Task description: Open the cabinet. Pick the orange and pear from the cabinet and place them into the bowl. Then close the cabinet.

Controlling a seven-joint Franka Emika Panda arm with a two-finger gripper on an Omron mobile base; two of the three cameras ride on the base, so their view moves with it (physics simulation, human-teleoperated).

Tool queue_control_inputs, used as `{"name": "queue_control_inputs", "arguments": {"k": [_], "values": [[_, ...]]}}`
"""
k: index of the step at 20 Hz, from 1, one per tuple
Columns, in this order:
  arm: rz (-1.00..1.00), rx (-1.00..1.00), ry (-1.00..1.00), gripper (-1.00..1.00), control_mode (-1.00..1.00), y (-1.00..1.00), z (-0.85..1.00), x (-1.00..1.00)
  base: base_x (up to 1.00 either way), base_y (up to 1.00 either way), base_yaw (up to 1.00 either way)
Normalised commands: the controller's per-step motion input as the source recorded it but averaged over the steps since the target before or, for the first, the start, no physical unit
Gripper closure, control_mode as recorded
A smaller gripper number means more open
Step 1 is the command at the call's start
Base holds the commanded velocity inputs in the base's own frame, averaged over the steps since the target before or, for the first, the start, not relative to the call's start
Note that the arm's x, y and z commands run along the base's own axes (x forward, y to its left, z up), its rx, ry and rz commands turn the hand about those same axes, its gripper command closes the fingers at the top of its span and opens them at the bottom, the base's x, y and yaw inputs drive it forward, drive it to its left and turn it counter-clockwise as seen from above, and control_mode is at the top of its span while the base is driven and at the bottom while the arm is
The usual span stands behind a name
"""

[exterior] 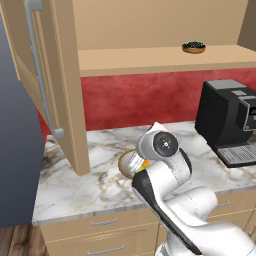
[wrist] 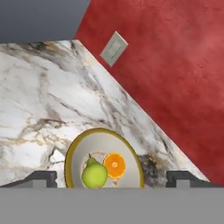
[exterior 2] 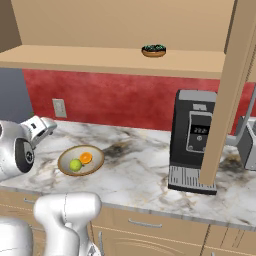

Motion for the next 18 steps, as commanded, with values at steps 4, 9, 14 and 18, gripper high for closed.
{"name": "queue_control_inputs", "arguments": {"k": [4,9,14,18], "values": [[0.0,0.07,-0.42,-1.0,-1.0,0.08,0.93,-0.79,0.0,0.0,0.0],[0.0,0.06,-0.3,-1.0,-1.0,0.36,1.0,-0.72,0.0,0.0,0.0],[0.0,0.09,-0.21,-1.0,-1.0,0.31,0.86,-0.81,0.0,0.0,0.0],[0.0,0.17,-0.15,-1.0,-1.0,0.19,0.69,-0.85,0.0,0.0,0.0]]}}
